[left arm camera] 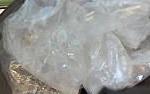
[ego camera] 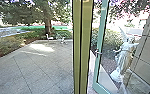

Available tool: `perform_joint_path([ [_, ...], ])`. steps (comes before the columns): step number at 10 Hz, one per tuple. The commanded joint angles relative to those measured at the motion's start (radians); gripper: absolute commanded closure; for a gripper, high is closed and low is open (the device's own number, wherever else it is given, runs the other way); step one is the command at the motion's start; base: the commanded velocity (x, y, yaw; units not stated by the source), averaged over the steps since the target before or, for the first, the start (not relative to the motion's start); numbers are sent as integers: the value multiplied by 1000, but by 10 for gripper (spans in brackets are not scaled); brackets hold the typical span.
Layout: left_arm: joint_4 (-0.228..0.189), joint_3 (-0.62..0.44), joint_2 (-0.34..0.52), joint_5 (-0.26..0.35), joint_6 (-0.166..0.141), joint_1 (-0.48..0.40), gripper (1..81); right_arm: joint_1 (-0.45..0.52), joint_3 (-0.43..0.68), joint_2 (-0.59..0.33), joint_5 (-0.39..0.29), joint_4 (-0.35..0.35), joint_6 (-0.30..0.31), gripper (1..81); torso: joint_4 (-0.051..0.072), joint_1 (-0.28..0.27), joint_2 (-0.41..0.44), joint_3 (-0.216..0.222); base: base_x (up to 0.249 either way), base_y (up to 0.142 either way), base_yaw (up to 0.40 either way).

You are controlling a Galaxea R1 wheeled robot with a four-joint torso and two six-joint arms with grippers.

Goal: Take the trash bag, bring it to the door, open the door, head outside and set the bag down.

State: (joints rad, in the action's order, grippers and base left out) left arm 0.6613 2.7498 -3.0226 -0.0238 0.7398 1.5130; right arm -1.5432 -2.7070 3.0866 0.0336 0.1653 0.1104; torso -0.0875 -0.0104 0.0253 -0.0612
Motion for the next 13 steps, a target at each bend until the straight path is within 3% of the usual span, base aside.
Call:
perform_joint_path([
  [1, -5, -1, -1, 70, 7, -47, 811, 40, 4, 13, -58, -10, -6, 10, 0, 0, 0, 0, 0, -77, 0],
  [13, -5, -1, -1, 70, 7, -47, 811, 28, 4, 13, -44, -9, -6, 10, 0, 0, 0, 0, 0, -98, 0],
])
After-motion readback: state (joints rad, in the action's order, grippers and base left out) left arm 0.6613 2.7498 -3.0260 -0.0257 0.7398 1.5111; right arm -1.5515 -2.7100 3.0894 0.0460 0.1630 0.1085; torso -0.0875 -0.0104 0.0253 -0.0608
